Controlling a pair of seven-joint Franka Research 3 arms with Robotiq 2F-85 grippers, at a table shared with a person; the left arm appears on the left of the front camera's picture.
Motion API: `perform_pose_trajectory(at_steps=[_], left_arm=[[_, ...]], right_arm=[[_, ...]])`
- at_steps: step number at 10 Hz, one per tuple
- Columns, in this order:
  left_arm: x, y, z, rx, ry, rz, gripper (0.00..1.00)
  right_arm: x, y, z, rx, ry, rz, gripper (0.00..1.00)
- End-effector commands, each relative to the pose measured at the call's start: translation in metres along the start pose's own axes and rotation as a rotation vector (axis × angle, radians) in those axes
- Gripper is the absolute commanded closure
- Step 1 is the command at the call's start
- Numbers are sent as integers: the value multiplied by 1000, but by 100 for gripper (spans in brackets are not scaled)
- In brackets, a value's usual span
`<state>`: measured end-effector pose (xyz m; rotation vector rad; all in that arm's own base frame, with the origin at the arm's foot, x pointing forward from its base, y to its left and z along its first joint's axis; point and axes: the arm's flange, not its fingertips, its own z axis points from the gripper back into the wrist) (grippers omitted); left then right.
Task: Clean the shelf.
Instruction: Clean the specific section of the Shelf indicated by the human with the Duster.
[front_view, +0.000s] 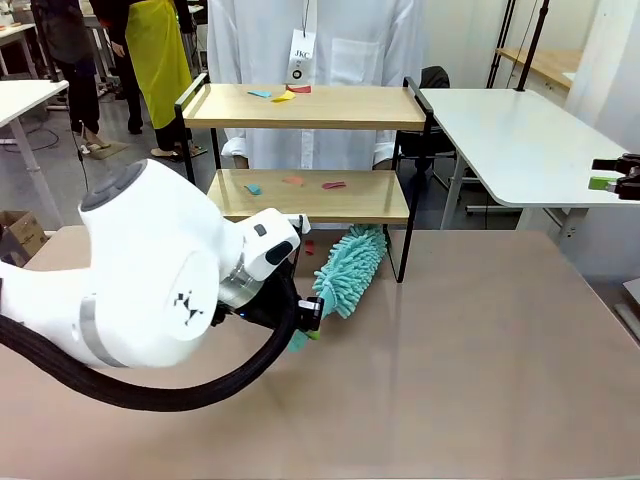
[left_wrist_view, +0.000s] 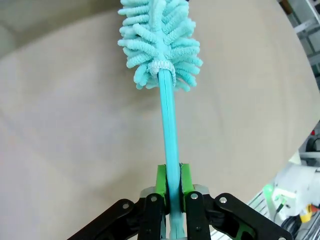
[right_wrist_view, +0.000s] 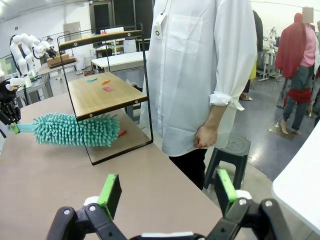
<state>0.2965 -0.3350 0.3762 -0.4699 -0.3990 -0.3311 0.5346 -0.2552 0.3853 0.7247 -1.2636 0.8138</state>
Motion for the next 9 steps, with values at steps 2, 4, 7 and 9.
perform_pose_trajectory(at_steps=[2,4,7,9], left_arm=[[17,-14,-29,-64,-46,95,87],[31,-16,-49,-45,-59,135,87],[50,-17,-65,27,-131,156,87],[55,-22,-71,48,-166,141,87]], right_arm=[[2,0,-2,-3,2,5,0],[2,0,-2,-3,2,5,0],[2,0,-2,-3,2,5,0],[2,0,-2,-3,2,5,0]])
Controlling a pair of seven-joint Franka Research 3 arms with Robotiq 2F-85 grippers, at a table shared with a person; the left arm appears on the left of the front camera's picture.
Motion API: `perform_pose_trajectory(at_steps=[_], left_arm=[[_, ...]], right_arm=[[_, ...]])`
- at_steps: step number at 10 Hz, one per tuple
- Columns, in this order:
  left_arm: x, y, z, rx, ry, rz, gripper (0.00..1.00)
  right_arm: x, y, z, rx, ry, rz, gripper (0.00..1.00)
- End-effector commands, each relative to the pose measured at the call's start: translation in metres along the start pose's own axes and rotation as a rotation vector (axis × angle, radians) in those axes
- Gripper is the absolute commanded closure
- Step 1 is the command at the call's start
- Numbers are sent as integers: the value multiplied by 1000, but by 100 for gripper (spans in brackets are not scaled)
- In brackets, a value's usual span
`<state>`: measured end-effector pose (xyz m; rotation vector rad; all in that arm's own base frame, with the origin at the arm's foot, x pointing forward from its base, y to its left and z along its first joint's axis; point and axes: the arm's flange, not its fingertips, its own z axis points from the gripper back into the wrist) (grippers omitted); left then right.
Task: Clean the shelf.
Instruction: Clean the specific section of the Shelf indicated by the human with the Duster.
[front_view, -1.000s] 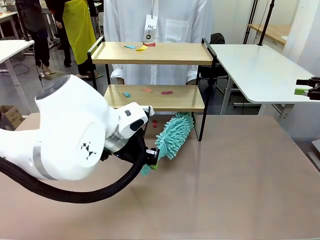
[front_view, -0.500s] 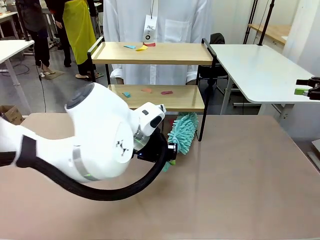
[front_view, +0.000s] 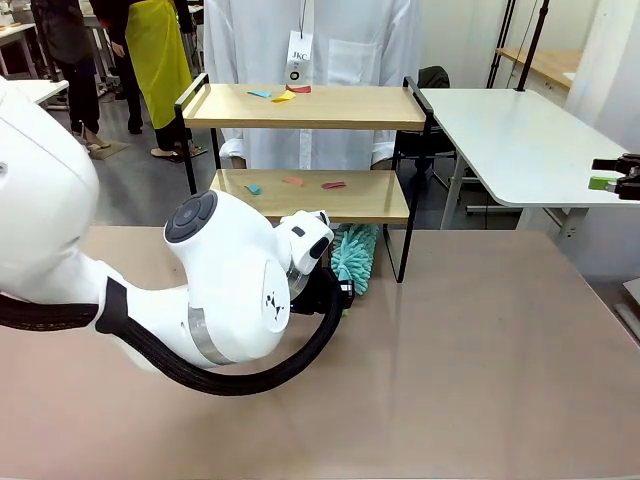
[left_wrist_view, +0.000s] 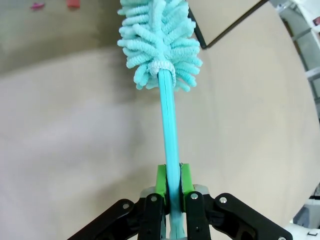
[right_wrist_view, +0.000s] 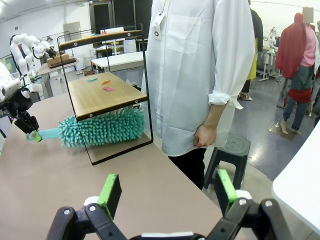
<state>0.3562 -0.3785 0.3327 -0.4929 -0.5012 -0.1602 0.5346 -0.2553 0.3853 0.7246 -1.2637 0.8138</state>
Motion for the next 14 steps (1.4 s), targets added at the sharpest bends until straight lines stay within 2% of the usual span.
perform_pose_trajectory(at_steps=[1,5,8,10,11,14], left_arm=[[14,-27,-4,3,-21,8,87],[25,-31,-22,4,-9,78,87],[19,-33,-34,-7,19,111,87],[14,-37,-36,-29,47,86,87],[12,-17,-34,-15,27,80,87],[10,-20,-36,-20,37,64,87]], right_arm=[[2,0,-2,-3,2,5,0],[2,0,-2,-3,2,5,0],[2,0,-2,-3,2,5,0],[2,0,-2,-3,2,5,0],[2,0,-2,-3,2,5,0],[2,0,-2,-3,2,5,0]])
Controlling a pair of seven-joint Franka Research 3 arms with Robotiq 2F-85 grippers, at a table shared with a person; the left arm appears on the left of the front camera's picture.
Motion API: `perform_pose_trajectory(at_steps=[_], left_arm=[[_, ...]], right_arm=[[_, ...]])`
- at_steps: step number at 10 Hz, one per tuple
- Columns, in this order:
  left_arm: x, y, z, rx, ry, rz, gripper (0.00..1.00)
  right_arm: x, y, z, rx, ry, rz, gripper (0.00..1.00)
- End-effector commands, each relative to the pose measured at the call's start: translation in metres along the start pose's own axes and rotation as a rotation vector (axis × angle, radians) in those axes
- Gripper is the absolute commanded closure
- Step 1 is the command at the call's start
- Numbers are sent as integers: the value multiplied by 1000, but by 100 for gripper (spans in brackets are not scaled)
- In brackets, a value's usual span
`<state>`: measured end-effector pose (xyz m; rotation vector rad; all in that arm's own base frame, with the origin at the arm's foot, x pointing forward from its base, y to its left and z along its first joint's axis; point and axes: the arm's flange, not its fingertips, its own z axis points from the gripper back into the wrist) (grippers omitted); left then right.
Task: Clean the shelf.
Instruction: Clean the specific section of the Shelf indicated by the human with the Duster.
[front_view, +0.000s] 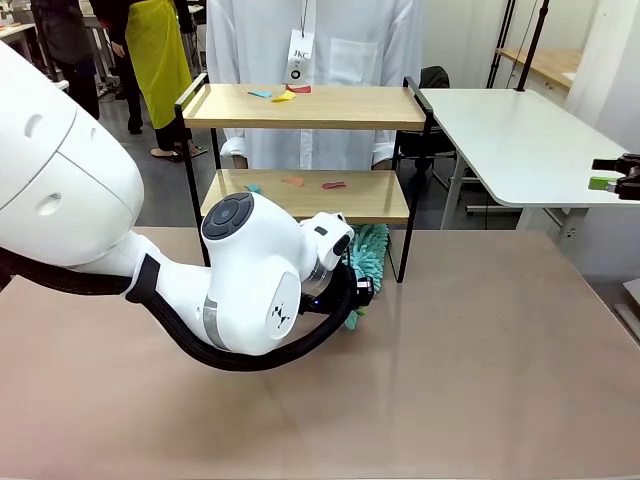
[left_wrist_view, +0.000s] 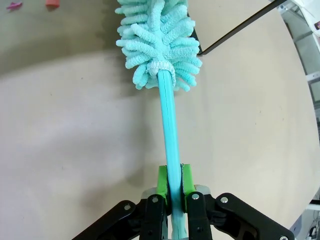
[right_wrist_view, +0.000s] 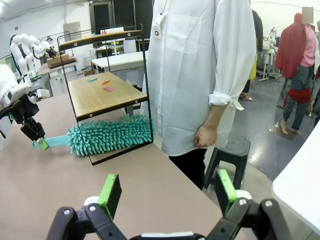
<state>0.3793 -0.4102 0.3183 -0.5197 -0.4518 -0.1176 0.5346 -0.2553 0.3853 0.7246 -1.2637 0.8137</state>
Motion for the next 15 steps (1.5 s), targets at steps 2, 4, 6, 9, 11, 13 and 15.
perform_pose_trajectory(at_steps=[2,4,6,9,11,13,15], left_arm=[[-6,3,3,32,6,20,87],[-2,9,9,52,10,22,87],[2,21,15,83,24,30,87],[7,41,31,111,33,61,87],[9,61,42,158,36,85,87],[9,80,54,241,26,79,87],[6,95,69,320,22,56,87]], right_arm=[[2,0,-2,-3,2,5,0],[2,0,-2,-3,2,5,0],[2,0,-2,-3,2,5,0],[2,0,-2,-3,2,5,0],[2,0,-2,-3,2,5,0],[2,0,-2,-3,2,5,0],[2,0,-2,-3,2,5,0]])
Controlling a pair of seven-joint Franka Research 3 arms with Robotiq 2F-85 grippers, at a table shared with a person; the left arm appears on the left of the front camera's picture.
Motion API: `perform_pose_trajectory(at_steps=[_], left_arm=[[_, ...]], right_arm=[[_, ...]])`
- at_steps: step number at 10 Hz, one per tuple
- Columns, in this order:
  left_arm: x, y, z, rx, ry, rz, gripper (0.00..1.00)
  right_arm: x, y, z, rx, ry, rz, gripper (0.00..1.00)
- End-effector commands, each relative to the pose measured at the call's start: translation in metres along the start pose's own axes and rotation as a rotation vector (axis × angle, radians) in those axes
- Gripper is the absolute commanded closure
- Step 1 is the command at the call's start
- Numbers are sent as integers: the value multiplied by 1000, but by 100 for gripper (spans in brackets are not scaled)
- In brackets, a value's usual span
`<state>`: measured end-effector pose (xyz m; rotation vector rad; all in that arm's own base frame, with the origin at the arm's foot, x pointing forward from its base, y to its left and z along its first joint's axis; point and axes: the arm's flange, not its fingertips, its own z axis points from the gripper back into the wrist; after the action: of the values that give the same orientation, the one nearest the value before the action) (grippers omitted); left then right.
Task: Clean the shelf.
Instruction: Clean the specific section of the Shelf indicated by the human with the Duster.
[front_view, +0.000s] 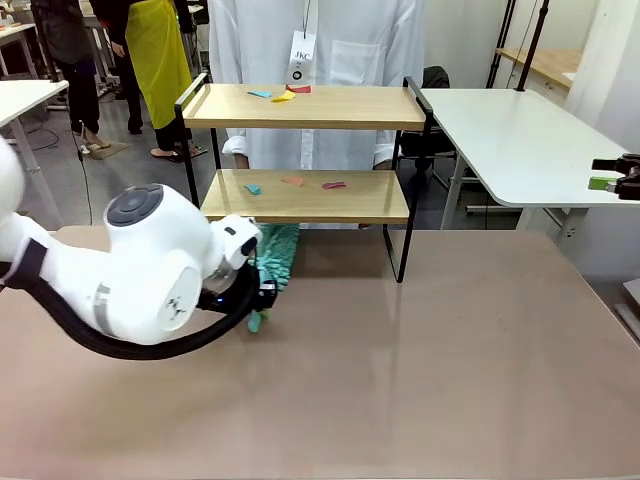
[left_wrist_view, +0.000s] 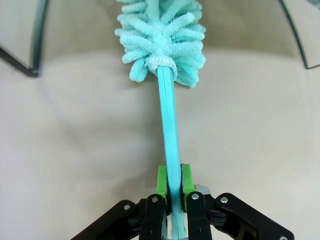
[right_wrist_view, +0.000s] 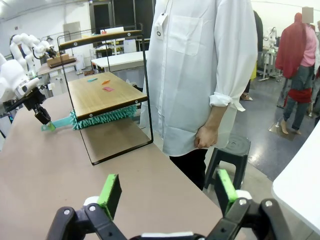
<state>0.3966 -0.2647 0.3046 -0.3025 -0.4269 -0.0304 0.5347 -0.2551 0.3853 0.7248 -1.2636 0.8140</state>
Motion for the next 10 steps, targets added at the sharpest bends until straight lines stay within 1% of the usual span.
perform_pose_trajectory(at_steps=[1,2,5,6,8,10], left_arm=[[-6,-28,29,121,-4,10,87],[-8,-18,38,150,-6,7,87],[-8,-5,59,215,-35,-9,87],[-9,-4,62,229,-41,-17,87],[-13,-2,62,319,-77,-40,87],[-17,5,62,359,-73,-49,87]], right_arm=[[2,0,-1,-3,2,4,0],[2,0,-1,-3,2,4,0],[2,0,-1,-3,2,4,0],[2,0,-1,-3,2,4,0],[2,0,-1,-3,2,4,0],[2,0,-1,-3,2,4,0]])
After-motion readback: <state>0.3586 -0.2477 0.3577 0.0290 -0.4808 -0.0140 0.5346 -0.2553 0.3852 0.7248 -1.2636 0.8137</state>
